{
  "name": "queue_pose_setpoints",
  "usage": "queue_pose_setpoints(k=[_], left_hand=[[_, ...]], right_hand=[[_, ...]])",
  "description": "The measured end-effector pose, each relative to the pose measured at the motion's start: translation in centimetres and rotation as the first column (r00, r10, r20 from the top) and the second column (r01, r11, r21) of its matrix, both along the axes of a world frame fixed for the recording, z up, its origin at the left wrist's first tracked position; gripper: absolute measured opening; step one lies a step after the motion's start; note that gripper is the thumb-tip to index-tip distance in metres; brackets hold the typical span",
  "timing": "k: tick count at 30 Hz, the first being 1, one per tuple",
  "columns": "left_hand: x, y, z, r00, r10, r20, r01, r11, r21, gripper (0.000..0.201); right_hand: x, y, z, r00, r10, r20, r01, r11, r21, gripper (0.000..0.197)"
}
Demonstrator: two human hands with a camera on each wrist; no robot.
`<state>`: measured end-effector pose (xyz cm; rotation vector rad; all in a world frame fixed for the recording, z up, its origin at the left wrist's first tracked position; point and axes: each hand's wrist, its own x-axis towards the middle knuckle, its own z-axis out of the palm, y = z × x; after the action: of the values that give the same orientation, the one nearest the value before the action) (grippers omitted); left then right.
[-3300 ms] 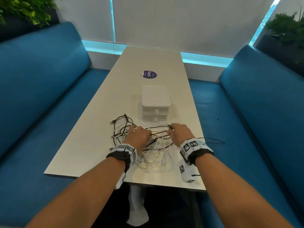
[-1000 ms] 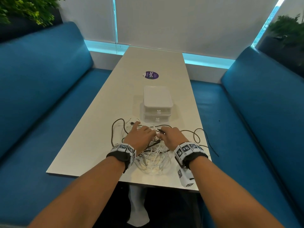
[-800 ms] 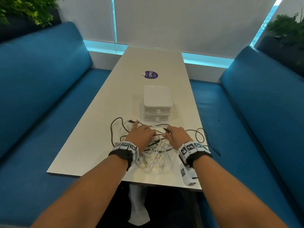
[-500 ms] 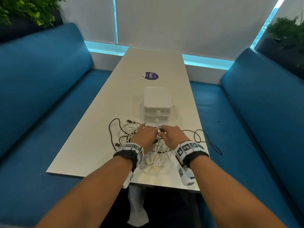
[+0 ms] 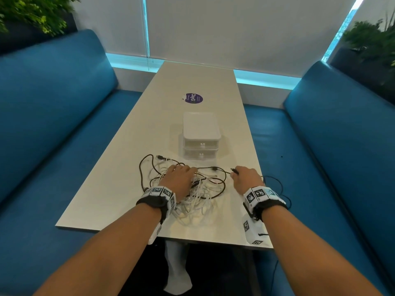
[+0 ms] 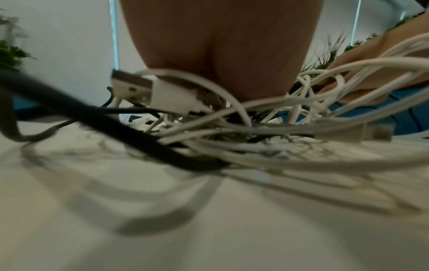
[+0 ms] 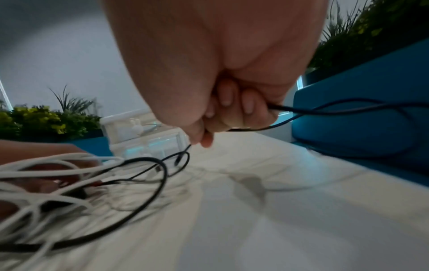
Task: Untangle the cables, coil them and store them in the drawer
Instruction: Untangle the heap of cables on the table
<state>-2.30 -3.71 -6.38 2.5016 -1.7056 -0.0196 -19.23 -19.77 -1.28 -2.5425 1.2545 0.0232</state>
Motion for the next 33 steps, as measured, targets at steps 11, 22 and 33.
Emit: queue_pose_setpoints(k=[11, 22, 33], left_hand=[[0.5, -0.2, 1.3, 0.995, -0.012, 0.099, -0.003, 0.989, 0.145, 0.045], [-0.9, -0.5, 2.2, 0.998, 0.069, -0.010, -0.069, 0.998, -0.011, 0.052], [-1.1, -0.7, 1.9, 0.980, 0.109, -0.167, -0.095, 0.992, 0.087, 0.046]], right_hand=[[-2.4, -0.9, 0.5, 0.958, -0.160, -0.237, 0.130, 0.982, -0.137, 0.008], [0.1, 0.1, -0.8, 0.998, -0.050, -0.045, 0.051, 0.999, 0.013, 0.031], [3.7, 0.4, -2.3, 0.987, 0.143, 0.073, -0.151, 0.981, 0.123, 0.026]])
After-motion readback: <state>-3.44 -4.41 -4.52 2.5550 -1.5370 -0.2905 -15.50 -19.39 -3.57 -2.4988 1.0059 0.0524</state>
